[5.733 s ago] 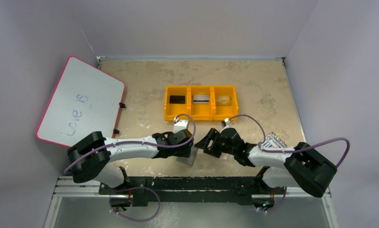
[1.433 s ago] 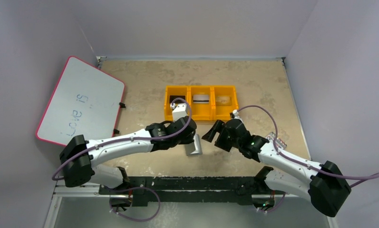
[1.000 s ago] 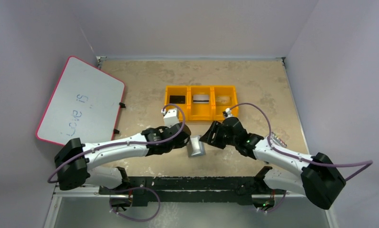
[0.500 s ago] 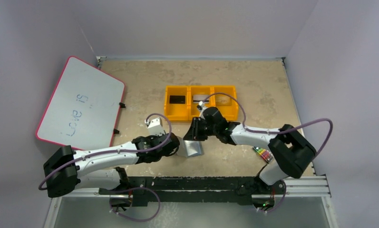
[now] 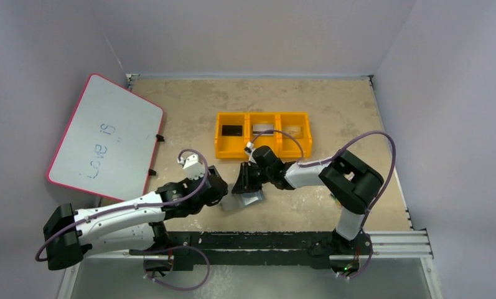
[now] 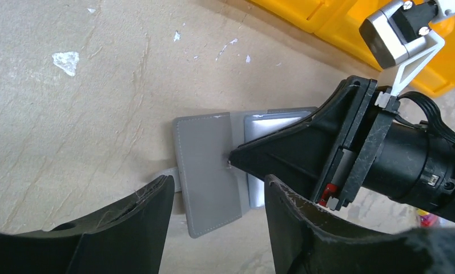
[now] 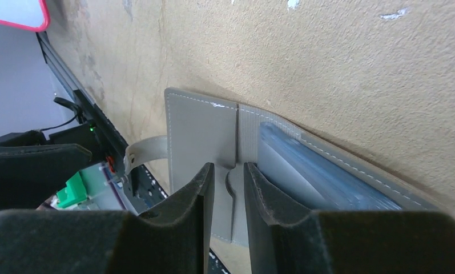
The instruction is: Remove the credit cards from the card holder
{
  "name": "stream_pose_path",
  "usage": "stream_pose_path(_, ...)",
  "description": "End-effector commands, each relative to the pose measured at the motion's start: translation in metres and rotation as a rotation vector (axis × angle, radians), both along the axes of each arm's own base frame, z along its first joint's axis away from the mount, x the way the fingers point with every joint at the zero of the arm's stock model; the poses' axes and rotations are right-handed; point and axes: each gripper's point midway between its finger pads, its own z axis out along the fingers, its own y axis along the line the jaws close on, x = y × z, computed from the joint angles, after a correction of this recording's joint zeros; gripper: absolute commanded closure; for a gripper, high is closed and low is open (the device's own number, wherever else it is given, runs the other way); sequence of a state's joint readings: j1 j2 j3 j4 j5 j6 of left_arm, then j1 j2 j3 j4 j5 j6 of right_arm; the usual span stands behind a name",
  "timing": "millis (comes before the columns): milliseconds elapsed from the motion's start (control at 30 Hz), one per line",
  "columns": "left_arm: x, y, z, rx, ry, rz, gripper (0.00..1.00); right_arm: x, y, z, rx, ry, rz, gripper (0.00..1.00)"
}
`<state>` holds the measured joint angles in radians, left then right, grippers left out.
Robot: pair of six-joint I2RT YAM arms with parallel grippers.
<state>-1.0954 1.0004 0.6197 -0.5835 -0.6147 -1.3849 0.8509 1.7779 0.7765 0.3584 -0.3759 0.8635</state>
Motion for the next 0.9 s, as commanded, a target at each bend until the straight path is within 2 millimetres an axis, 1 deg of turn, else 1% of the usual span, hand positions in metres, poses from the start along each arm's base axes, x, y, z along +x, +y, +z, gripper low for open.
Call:
stream_pose_path(0, 0.0, 0.002, 0.0, -0.067, -0.026, 0.028, 0.4, -0.005, -0.009, -0.024, -0.064, 0.051, -0.048, 0.71)
stream_pose_path(100, -0.006, 0.003, -0.013, -0.08, 0.012, 0.034, 0.4, -0.006, -0.01, -0.026, -0.053, 0.067, -0.082, 0.72)
stream_pose_path(167, -0.007, -0.001, -0.012, -0.1, 0.021, 0.028, 0.42, -0.005, -0.009, -0.02, -0.026, 0.051, -0.084, 0.73)
stream_pose_path(233, -0.006, -0.013, -0.002, -0.163, 0.011, 0.011, 0.43, -0.004, -0.009, -0.013, -0.016, 0.037, -0.089, 0.73)
stream_pose_path(300, 0.001, -0.029, 0.019, -0.268, -0.041, -0.005, 0.44, -0.001, -0.009, -0.008, -0.02, 0.026, -0.1, 0.73)
stream_pose_path(367, 0.006, -0.038, 0.035, -0.34, -0.082, -0.01, 0.45, 0.0, -0.009, -0.003, -0.019, 0.024, -0.101, 0.73)
stream_pose_path(400, 0.006, -0.041, 0.041, -0.367, -0.093, -0.016, 0.46, 0.001, -0.008, -0.002, -0.019, 0.019, -0.105, 0.73)
stream_pose_path(467, 0.007, -0.044, 0.045, -0.391, -0.098, -0.022, 0.48, 0.003, -0.009, -0.001, -0.019, 0.012, -0.115, 0.73)
stream_pose_path(533, 0.005, -0.044, 0.038, -0.39, -0.074, -0.012, 0.49, 0.004, -0.011, 0.0, -0.019, 0.016, -0.134, 0.73)
stream_pose_path(600, 0.003, -0.046, 0.03, -0.389, -0.051, -0.008, 0.52, 0.002, -0.012, 0.001, -0.008, 0.029, -0.152, 0.74)
stream_pose_path(767, 0.0, -0.061, 0.017, -0.448, -0.018, -0.034, 0.58, 0.002, -0.01, 0.004, 0.02, 0.032, -0.157, 0.74)
stream_pose_path(867, -0.001, -0.052, -0.004, -0.393, 0.018, 0.009, 0.62, 0.002, -0.01, 0.002, 0.015, 0.033, -0.15, 0.74)
